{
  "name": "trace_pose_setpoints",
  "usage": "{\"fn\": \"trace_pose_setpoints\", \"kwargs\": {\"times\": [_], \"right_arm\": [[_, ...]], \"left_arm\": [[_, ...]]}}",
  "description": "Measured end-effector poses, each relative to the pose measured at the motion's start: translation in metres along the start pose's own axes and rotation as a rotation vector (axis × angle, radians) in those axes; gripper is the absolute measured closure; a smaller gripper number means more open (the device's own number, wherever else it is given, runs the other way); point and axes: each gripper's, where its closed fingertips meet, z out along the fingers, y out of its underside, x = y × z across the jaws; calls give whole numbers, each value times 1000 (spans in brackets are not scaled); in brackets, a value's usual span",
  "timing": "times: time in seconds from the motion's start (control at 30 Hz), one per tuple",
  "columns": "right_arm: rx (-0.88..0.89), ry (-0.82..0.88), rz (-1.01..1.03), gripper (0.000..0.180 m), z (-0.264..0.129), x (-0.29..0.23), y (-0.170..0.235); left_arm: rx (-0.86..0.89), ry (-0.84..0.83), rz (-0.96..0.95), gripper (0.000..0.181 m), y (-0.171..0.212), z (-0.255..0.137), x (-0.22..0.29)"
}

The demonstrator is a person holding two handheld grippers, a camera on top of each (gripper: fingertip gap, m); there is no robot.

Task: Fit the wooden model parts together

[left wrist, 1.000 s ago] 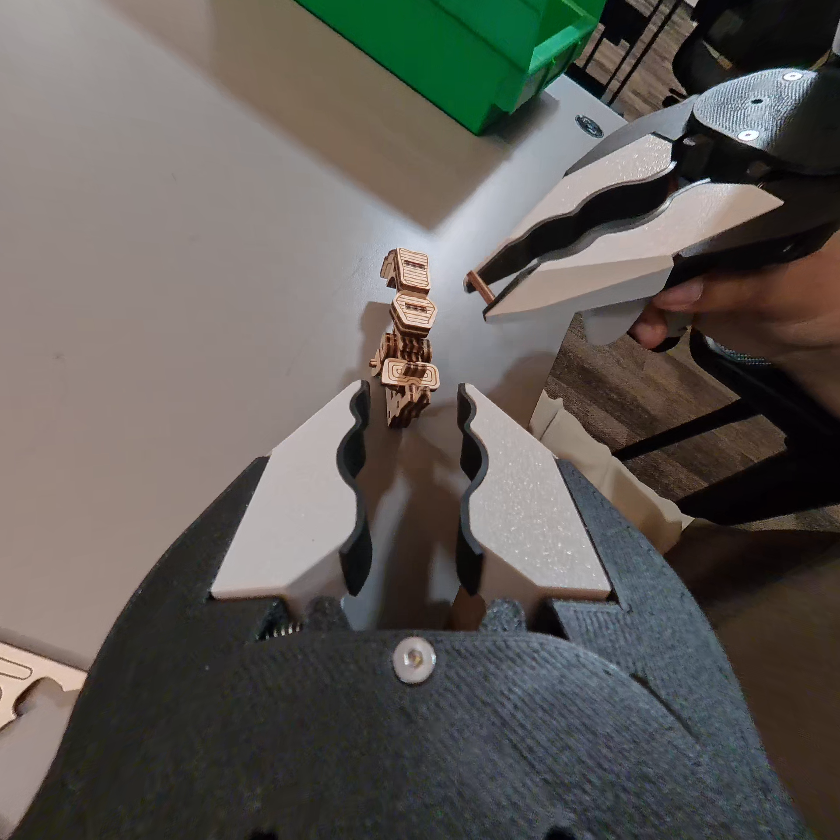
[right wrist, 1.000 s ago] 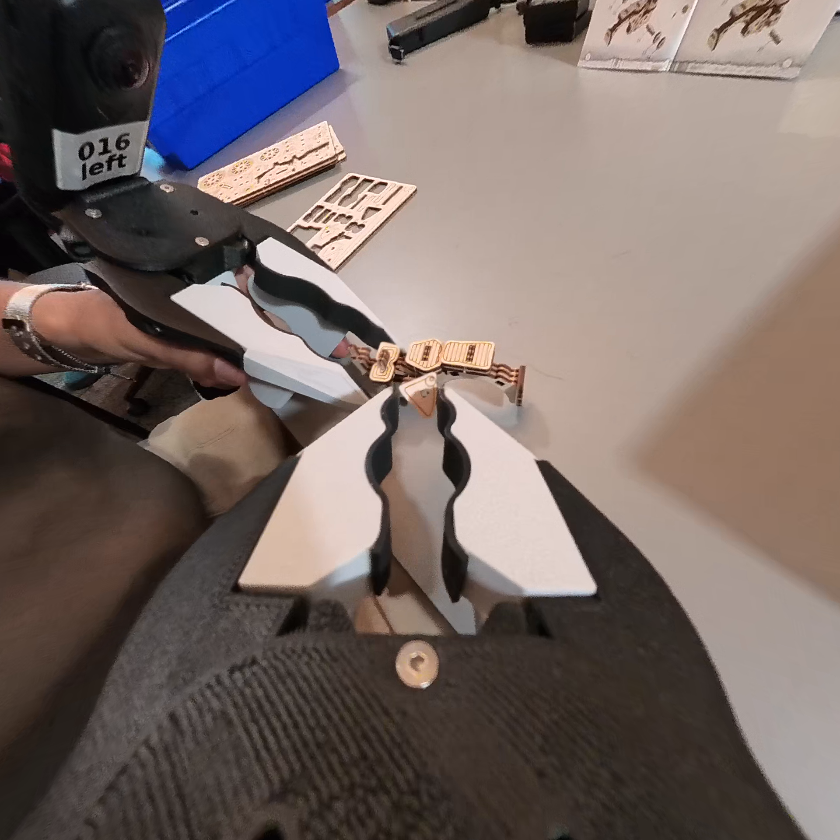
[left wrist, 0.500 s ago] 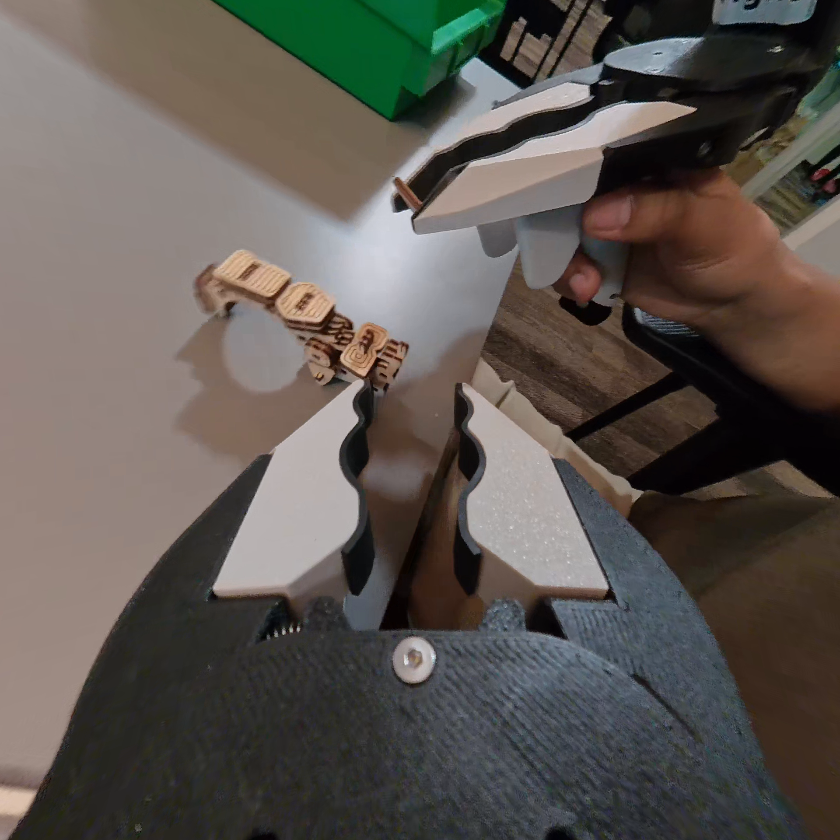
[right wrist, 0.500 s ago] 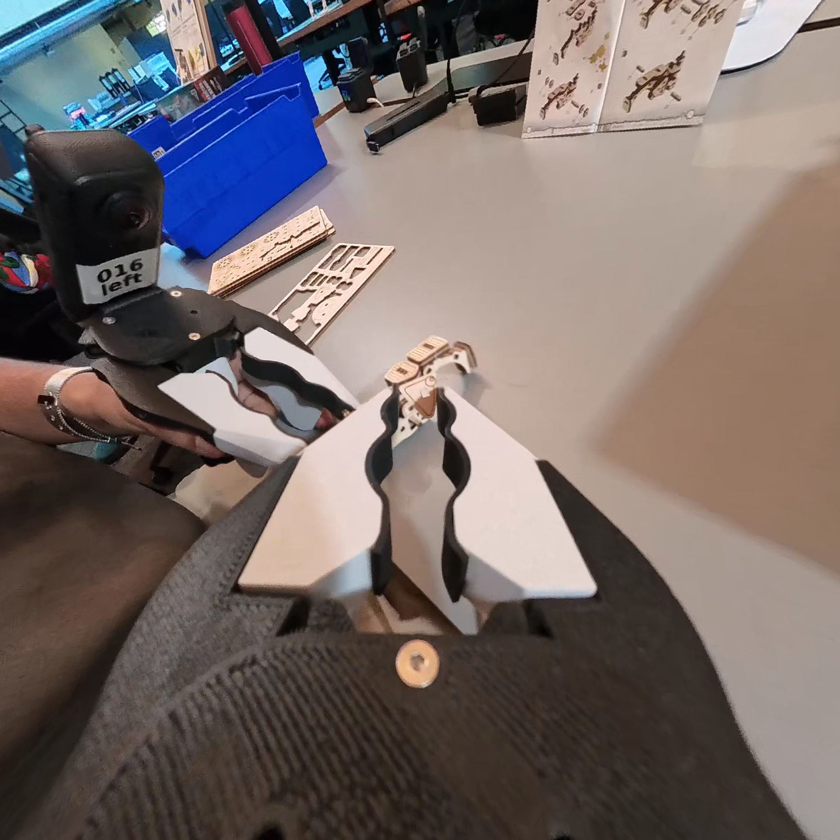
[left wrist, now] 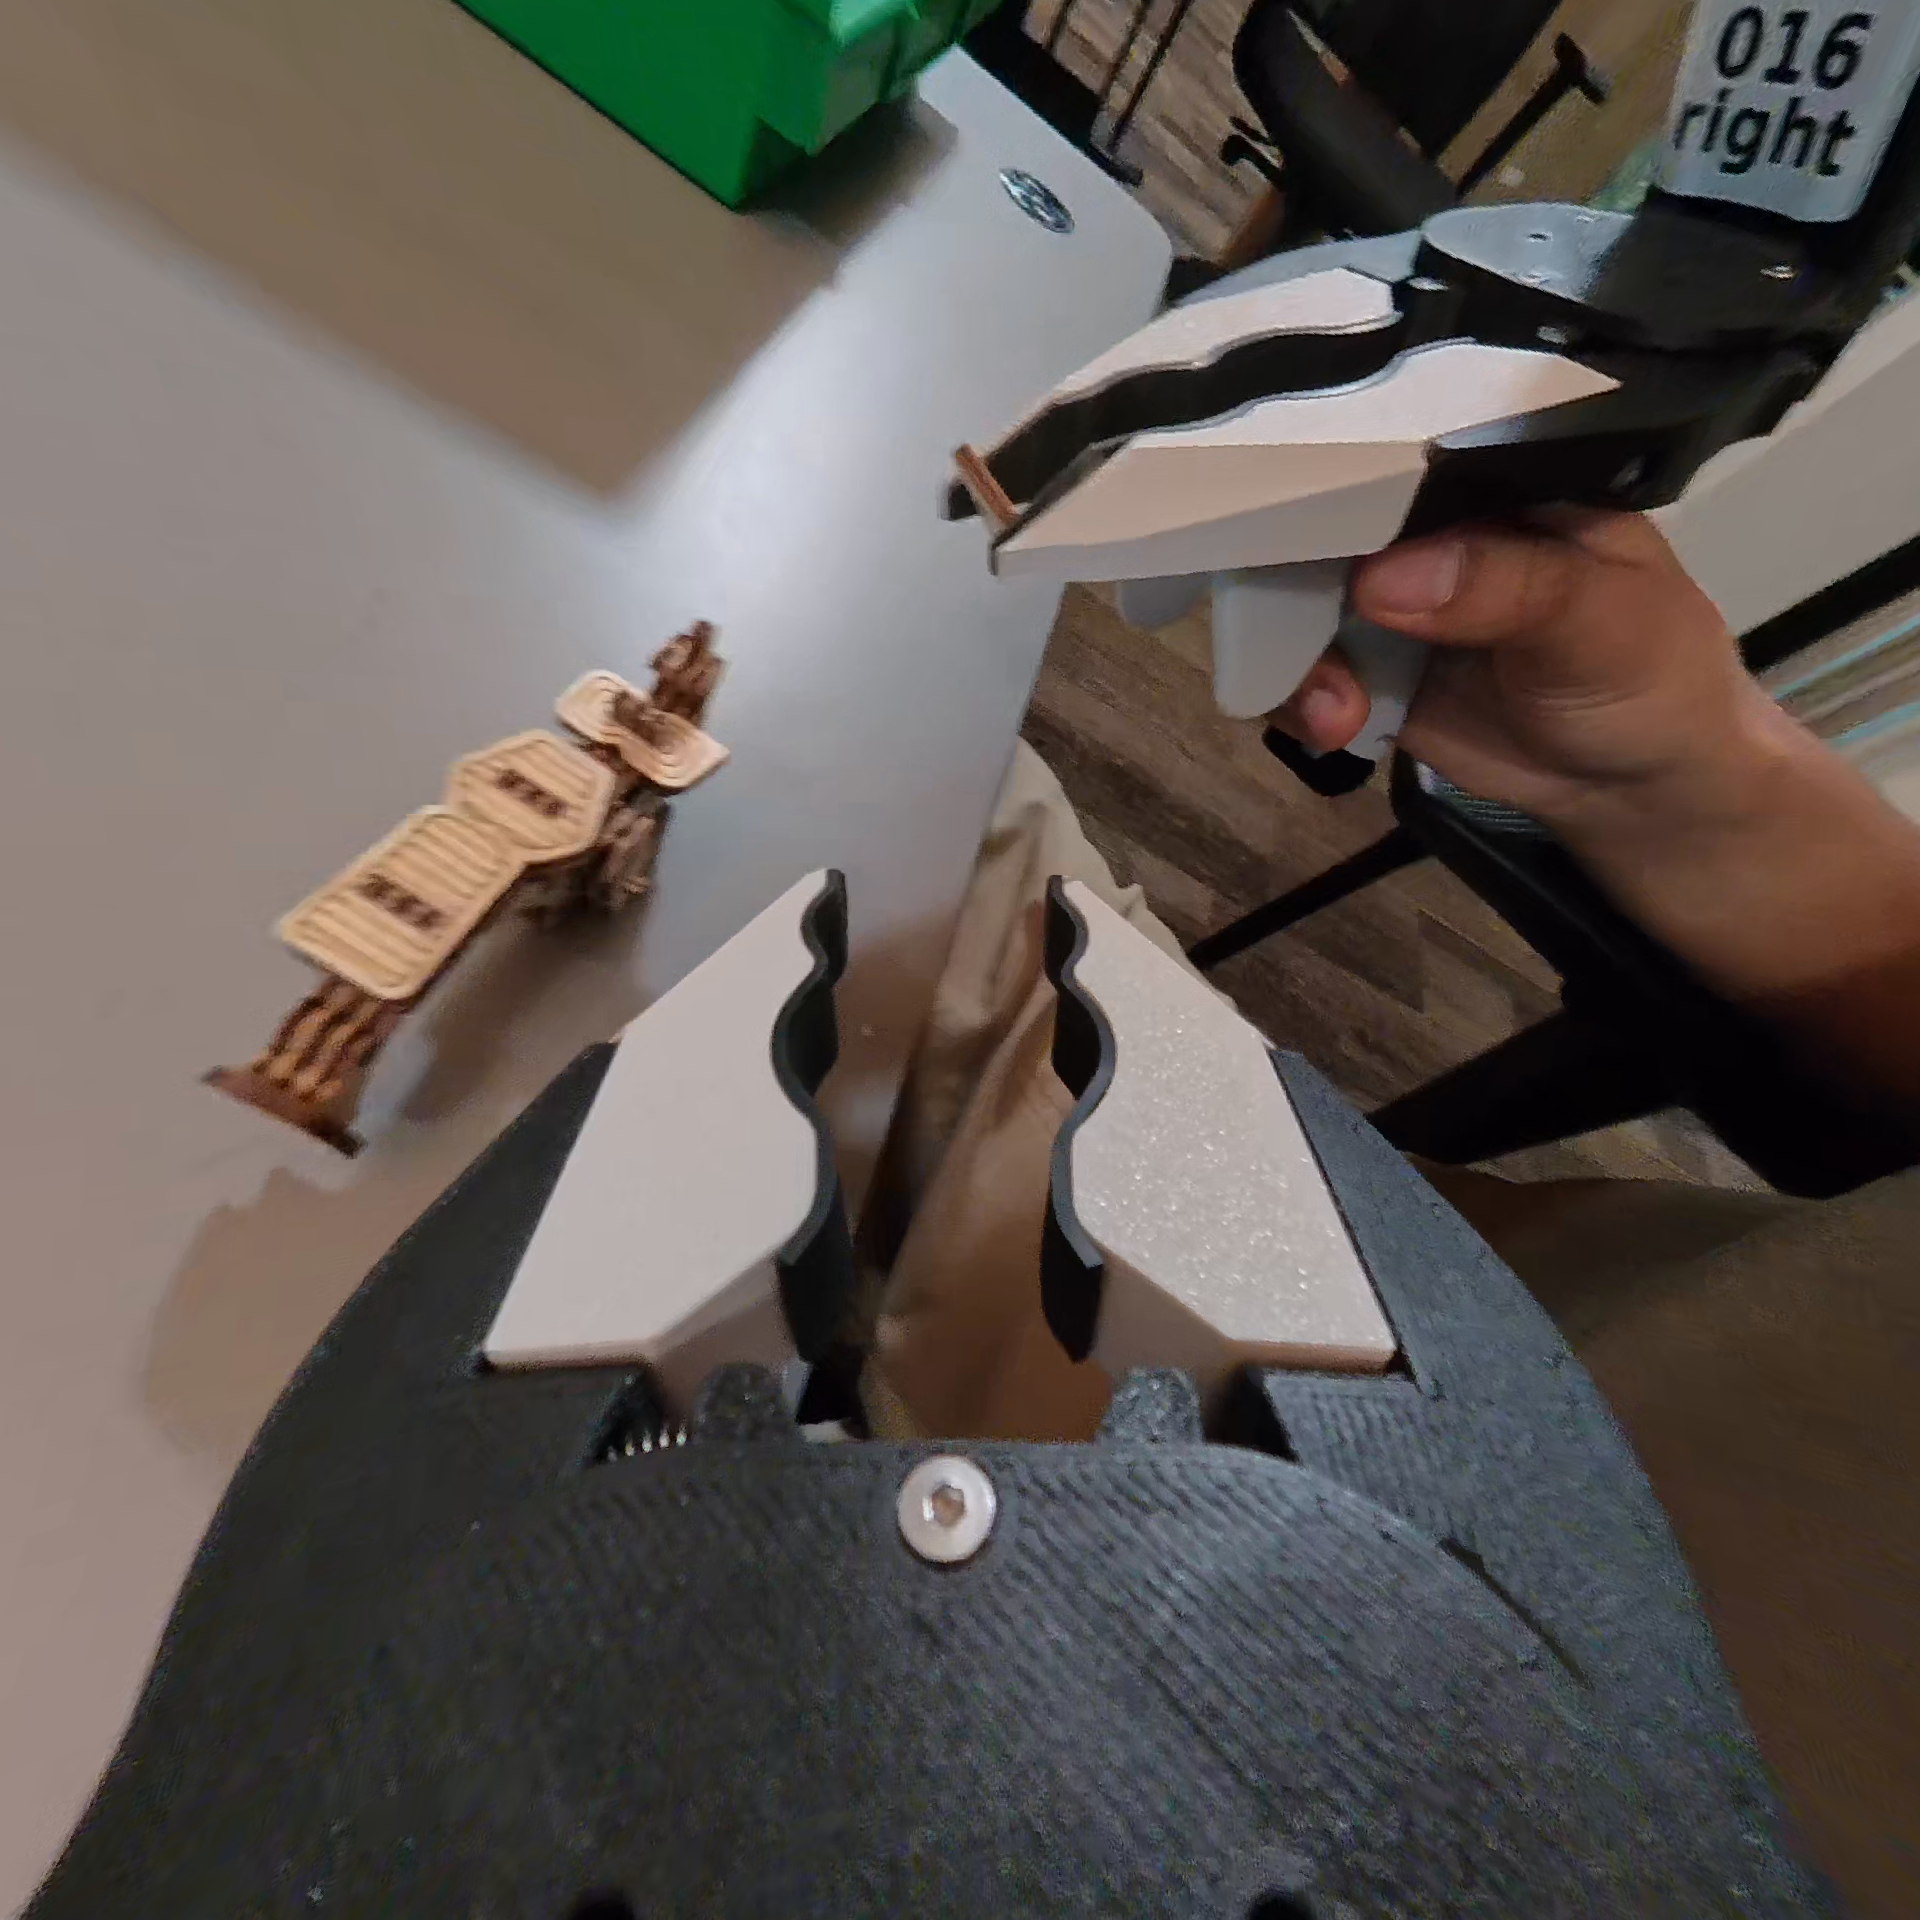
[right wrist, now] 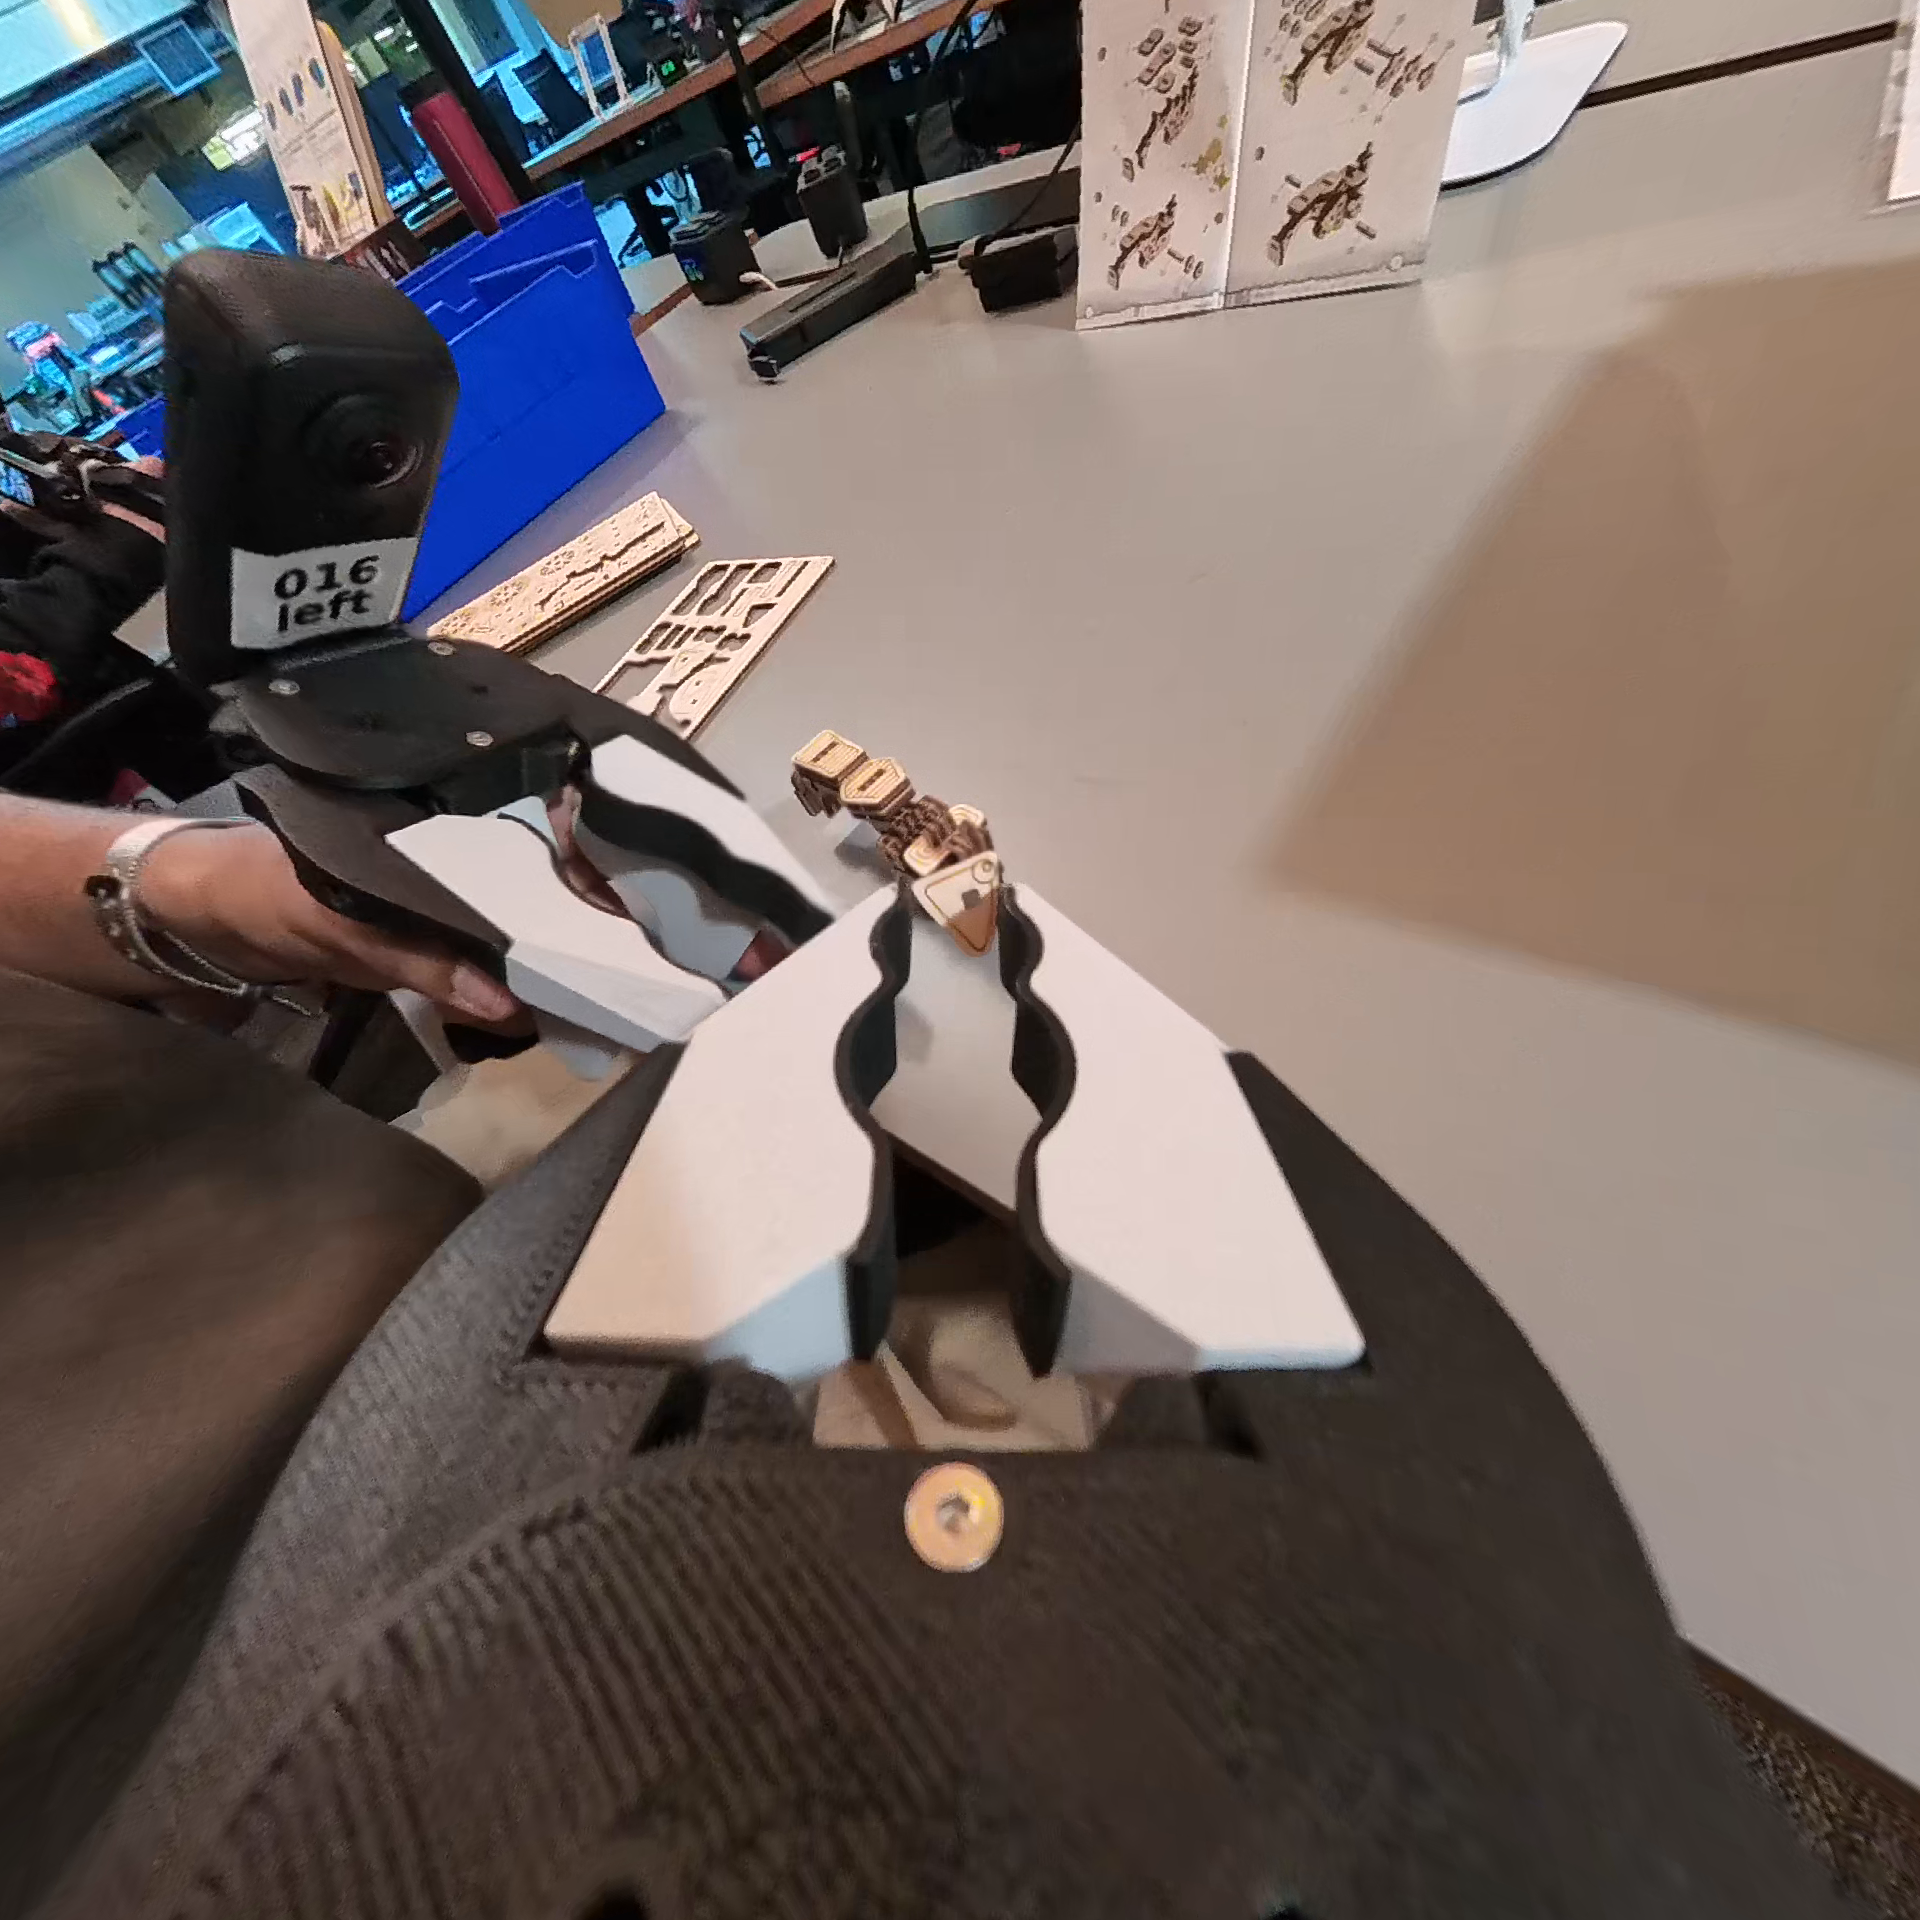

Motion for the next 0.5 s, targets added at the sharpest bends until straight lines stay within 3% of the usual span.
{"fn": "trace_pose_setpoints", "kwargs": {"times": [0.07,0.17,0.33,0.5], "right_arm": [[3,12,1,165,-3,1,1],[11,18,8,165,-8,0,2],[4,9,9,164,-9,-6,7],[-11,3,-9,164,-6,-11,10]], "left_arm": [[-16,76,-8,154,-1,-1,19],[9,88,72,153,-18,-9,35],[87,-200,397,147,-69,-44,-9],[-250,-357,546,137,-33,-43,-66]]}}
